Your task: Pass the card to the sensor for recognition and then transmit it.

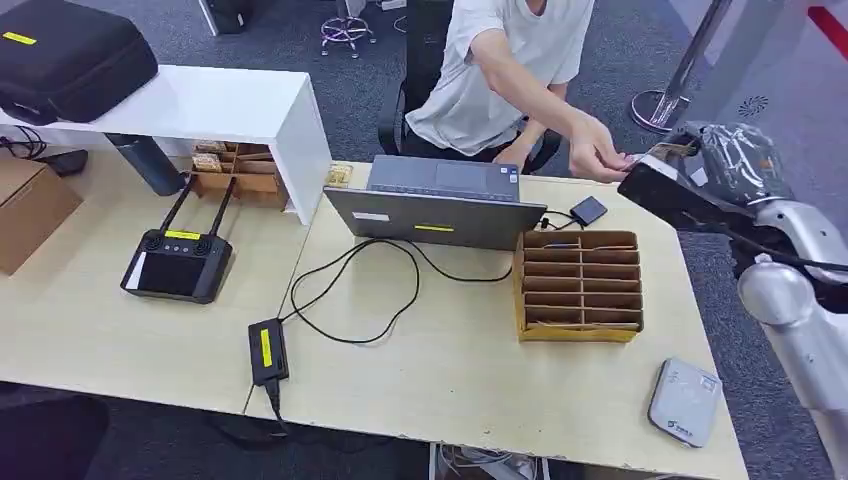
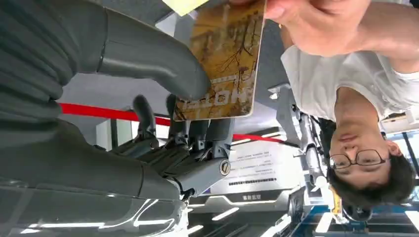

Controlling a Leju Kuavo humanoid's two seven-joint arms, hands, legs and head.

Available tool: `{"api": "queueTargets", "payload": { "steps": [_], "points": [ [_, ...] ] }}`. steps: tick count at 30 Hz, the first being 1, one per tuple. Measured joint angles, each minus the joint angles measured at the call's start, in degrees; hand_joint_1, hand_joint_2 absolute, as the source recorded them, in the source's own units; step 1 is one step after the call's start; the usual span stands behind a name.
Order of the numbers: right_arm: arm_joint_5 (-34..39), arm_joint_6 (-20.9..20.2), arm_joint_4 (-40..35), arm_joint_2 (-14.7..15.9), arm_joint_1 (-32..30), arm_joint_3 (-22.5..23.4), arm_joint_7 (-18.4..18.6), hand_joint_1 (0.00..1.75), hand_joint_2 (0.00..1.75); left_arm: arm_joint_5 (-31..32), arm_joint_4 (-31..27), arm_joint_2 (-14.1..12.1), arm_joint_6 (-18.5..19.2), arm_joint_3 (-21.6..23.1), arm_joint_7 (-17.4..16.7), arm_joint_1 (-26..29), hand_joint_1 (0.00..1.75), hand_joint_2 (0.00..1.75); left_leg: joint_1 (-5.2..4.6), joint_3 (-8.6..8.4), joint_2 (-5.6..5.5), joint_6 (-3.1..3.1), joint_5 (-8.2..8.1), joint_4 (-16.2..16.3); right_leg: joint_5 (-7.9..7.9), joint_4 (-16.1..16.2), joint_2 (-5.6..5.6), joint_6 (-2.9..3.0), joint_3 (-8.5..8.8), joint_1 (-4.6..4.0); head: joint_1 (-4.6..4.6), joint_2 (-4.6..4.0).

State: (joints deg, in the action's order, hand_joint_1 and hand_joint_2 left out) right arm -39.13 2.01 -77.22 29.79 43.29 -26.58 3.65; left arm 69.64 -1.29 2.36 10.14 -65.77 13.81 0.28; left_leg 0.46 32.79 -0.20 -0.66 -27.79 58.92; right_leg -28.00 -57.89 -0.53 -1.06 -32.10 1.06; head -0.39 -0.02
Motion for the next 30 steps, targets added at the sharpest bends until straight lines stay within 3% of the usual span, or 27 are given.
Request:
{"api": "queueTargets", "payload": {
  "steps": [4,8,9,10,11,18,30],
  "points": [
    [0.18,-0.04,-0.13,-0.24,-0.01,0.0,0.35,1.75,1.75,-0.09,0.0,0.22,-1.47,-0.02,0.44,-0.18,0.0,1.75,0.0,-0.01,0.02,0.0,0.0,0.01,0.0,0.0,0.02,0.0,-0.01,0.0,-0.02,0.0],
    [0.46,0.13,-0.64,-0.17,-0.43,0.18,0.87,1.75,1.75,0.24,0.0,0.44,-6.08,0.0,3.3,-0.42,0.0,1.75,0.0,-0.01,0.01,0.0,0.0,0.02,0.0,0.01,0.02,0.0,-0.04,0.0,-0.02,0.0],
    [0.59,0.24,-0.79,-0.11,-0.74,0.37,0.65,1.75,1.75,0.28,0.0,0.48,-5.97,0.05,3.74,-0.48,0.0,0.0,0.0,0.0,0.01,0.0,0.0,0.02,0.0,0.0,0.02,0.0,-0.04,0.0,0.0,0.0],
    [0.68,0.26,-0.83,-0.02,-1.04,0.59,0.26,1.75,1.75,0.15,0.0,0.48,-4.98,0.05,3.85,-0.53,0.0,0.0,0.0,0.0,0.02,0.0,0.0,0.02,0.0,0.0,0.02,0.0,-0.04,0.01,0.0,0.0],
    [0.75,0.31,-0.83,0.02,-1.28,0.72,-0.05,1.75,1.75,-0.37,0.0,0.46,-3.78,0.05,4.22,-0.53,0.0,1.75,0.0,0.0,0.02,0.0,0.0,0.02,0.0,0.0,0.05,0.0,-0.05,0.01,-0.02,0.0],
    [1.07,0.31,-0.88,0.26,-2.05,1.66,-0.31,1.75,1.75,-2.31,0.0,0.53,-0.33,-0.41,4.52,-0.75,0.0,1.75,0.0,0.0,0.04,0.0,0.0,0.03,0.01,0.0,0.08,0.0,-0.06,0.01,-0.02,0.0],
    [-3.19,0.9,-0.74,2.14,-1.77,1.62,-0.33,1.75,1.75,-2.6,0.0,0.66,-0.07,-1.38,4.33,-0.74,0.0,1.75,-0.01,0.0,0.04,0.0,0.0,0.03,0.01,0.0,0.05,0.0,-0.06,0.01,-0.02,0.0]
  ]
}}
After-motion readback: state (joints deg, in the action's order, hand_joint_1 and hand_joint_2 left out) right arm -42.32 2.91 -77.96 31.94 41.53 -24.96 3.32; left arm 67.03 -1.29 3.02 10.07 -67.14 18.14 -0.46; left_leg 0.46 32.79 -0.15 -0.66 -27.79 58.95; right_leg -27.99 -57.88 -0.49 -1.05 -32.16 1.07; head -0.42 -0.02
